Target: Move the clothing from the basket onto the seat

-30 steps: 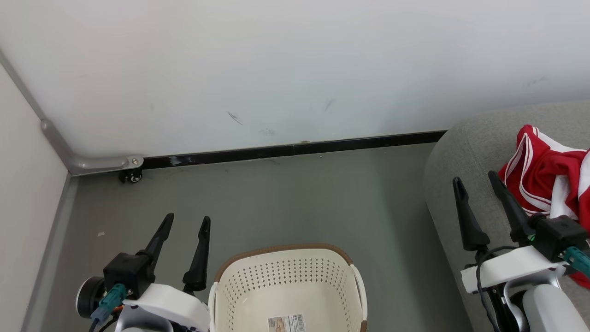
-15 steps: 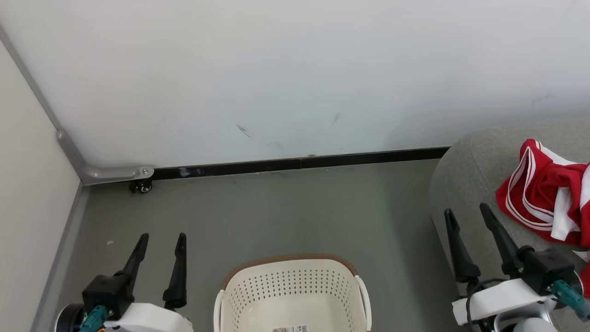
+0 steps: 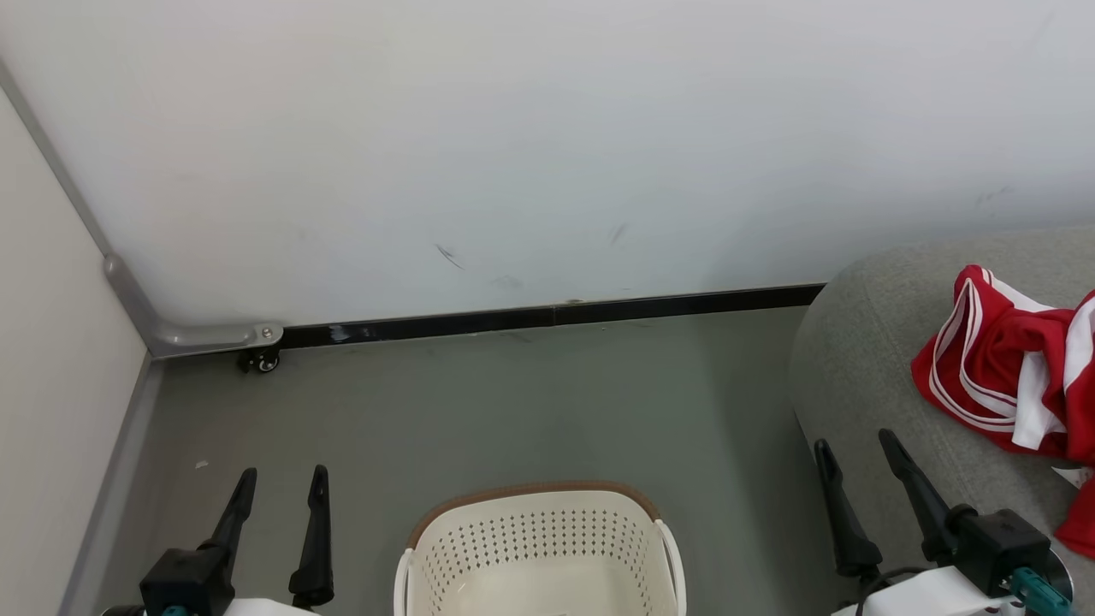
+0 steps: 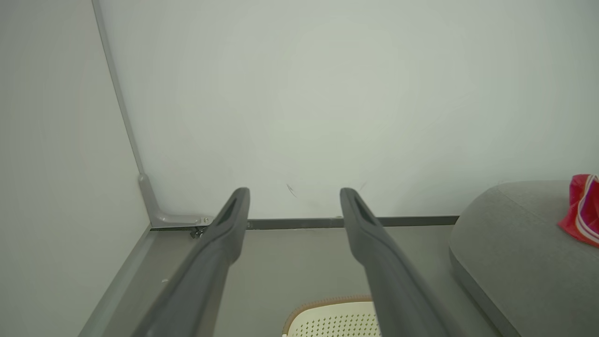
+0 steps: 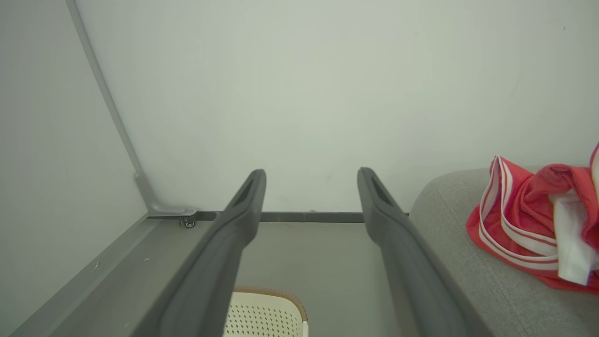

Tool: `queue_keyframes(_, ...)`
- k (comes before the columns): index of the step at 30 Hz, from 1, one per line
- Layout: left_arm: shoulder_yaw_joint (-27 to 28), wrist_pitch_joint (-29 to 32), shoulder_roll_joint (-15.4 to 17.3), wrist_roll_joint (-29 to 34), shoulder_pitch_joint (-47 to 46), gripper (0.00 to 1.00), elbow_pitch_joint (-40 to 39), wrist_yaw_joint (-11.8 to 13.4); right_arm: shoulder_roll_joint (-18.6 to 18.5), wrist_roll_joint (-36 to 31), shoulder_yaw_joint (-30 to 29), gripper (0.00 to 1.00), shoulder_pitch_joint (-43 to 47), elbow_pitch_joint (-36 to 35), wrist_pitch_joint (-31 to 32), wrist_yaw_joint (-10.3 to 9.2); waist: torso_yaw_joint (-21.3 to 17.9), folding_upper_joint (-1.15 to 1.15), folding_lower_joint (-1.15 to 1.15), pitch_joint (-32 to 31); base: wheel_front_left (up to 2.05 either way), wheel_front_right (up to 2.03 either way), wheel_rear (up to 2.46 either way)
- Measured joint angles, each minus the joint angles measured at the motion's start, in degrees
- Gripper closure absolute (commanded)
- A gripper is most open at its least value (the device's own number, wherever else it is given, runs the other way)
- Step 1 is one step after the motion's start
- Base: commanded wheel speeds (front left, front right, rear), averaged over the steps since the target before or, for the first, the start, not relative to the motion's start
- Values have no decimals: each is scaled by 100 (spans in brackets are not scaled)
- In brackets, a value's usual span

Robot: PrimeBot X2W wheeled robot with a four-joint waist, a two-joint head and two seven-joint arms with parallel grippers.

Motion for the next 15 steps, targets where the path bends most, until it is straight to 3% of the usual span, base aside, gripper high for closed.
queue_keyframes(15,136,0,-48,285,93,0,-212,146,32,-12,-24,0,137,-242,123,0,-25,0,0,0,0,0,0)
